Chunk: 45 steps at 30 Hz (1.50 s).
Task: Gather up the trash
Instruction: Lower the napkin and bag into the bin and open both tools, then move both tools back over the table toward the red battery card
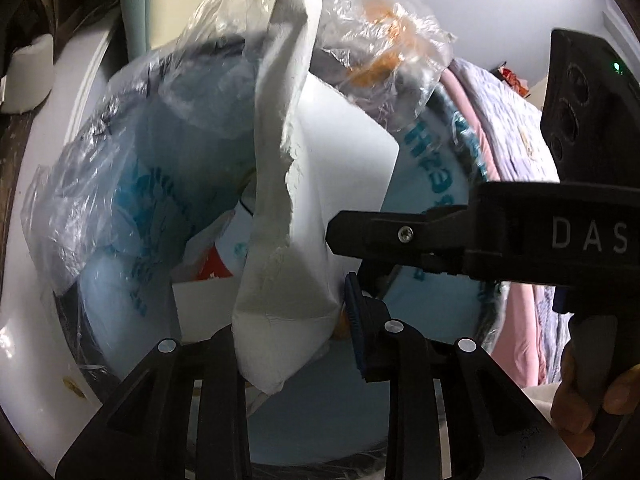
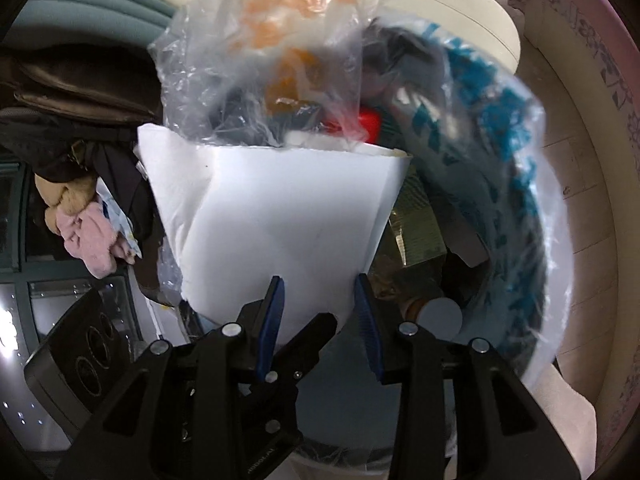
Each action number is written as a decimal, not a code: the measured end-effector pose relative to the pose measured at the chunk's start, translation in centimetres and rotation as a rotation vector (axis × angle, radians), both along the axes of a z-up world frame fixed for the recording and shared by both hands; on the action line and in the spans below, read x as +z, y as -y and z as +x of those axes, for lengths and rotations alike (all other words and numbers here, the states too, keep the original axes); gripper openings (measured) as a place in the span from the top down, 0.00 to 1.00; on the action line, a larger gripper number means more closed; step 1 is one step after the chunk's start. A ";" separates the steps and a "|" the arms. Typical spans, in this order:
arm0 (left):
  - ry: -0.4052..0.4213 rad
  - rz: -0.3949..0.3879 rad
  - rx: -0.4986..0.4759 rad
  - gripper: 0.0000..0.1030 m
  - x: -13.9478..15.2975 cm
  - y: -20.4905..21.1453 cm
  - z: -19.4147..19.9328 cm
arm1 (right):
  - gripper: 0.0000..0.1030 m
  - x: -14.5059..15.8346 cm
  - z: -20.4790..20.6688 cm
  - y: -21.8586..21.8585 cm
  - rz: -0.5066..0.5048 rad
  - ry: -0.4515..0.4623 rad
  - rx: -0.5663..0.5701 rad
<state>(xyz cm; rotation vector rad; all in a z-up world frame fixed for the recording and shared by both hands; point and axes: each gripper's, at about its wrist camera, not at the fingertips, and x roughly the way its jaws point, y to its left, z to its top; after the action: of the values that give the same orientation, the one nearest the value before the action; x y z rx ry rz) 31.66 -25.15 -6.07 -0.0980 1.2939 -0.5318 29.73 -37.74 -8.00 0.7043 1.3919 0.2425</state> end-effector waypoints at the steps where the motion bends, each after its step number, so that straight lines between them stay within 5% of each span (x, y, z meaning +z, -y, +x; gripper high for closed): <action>1: -0.011 0.000 0.002 0.76 -0.5 -0.2 -0.1 | 0.65 -0.3 0.2 -0.1 -0.002 -0.007 0.005; 8: 0.016 0.092 -0.048 0.68 -2.0 1.6 -0.1 | 0.64 -1.3 1.8 -1.3 -0.033 -0.017 0.041; 19: -0.052 0.053 -0.005 0.52 -2.2 1.8 1.7 | 0.64 -2.6 2.8 -1.1 -0.020 -0.019 0.062; 25: -0.051 0.045 0.018 0.51 -2.1 1.1 2.2 | 0.65 -1.9 2.1 -1.1 -0.021 -0.023 0.060; 45: 0.110 -0.026 0.109 0.38 8.3 -6.0 -5.4 | 0.62 7.7 -5.4 -0.6 -0.064 0.181 -0.059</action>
<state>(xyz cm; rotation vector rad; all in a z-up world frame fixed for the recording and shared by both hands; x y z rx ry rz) 26.27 -19.16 2.24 -0.1582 1.1679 -0.4548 24.31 -37.11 -0.35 0.6533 1.2002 0.2096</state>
